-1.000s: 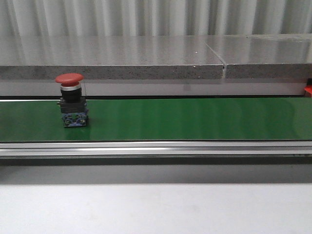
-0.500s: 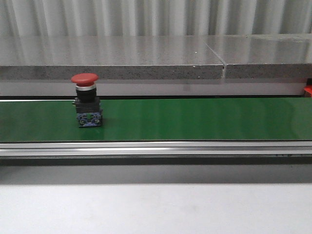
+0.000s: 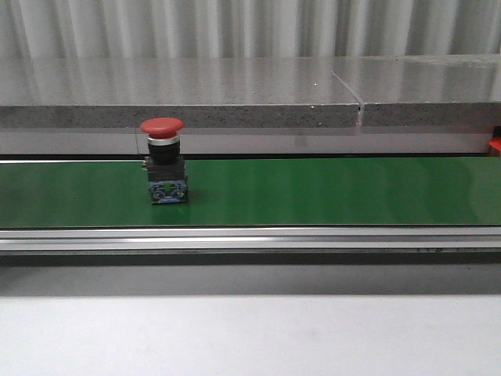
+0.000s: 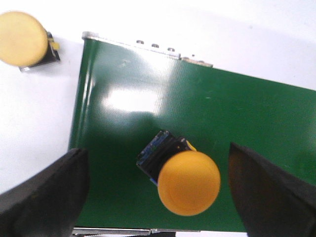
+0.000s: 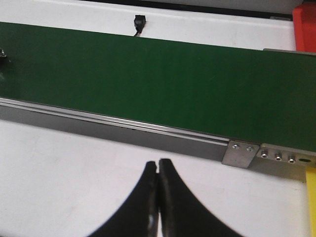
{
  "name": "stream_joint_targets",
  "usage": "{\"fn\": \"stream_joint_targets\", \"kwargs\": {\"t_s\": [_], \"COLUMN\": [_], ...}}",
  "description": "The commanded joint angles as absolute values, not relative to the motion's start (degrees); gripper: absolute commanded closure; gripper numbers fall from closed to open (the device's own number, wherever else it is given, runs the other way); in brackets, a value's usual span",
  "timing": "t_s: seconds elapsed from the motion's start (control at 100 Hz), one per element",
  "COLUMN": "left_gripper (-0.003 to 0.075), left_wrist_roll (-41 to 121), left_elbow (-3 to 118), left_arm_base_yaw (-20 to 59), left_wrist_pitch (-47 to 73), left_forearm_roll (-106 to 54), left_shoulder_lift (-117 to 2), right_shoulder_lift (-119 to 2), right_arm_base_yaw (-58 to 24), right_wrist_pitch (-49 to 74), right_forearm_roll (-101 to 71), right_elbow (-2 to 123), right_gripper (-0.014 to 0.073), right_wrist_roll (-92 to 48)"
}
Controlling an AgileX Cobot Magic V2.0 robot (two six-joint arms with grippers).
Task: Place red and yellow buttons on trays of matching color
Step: 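Set the yellow button on the belt and open the left gripper, then lower the right gripper over the red button riding the belt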
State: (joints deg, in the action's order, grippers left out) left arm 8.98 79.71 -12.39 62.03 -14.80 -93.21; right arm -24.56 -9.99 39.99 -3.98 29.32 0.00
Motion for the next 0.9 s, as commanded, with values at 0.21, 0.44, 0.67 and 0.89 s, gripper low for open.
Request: {"fn": "stream_joint_targets", "kwargs": {"t_s": [0.21,0.44,0.67,0.89], "left_gripper": [0.0434,0.0741,0.0741,0.0741], "left_wrist_roll": [9.8,9.8,9.8,9.8], "left_elbow": [79.8,73.6,63.6,53.4], "left_arm_base_yaw": [-3.5,2.8,5.2,5.2], "left_wrist_pitch": [56.6,49.9,42.4,39.9], "left_forearm_roll": [-7.3,-4.9,-3.7,-3.5], "left_shoulder_lift": [-80.7,-71.3,-61.0,-50.3], "right_shoulder_lift": [-24.8,-24.8,-24.8,-24.8], "right_arm_base_yaw": [-10.0,-10.0,-10.0,-10.0], "right_wrist_pitch": [36.4,36.4,36.4,36.4], "right_forearm_roll": [-4.3,-4.3,-4.3,-4.3], "right_elbow": [30.7,30.7,30.7,30.7], "right_gripper": [0.0662,0.0662,0.0662,0.0662], "right_wrist_roll": [-0.7,-0.7,-0.7,-0.7]}}
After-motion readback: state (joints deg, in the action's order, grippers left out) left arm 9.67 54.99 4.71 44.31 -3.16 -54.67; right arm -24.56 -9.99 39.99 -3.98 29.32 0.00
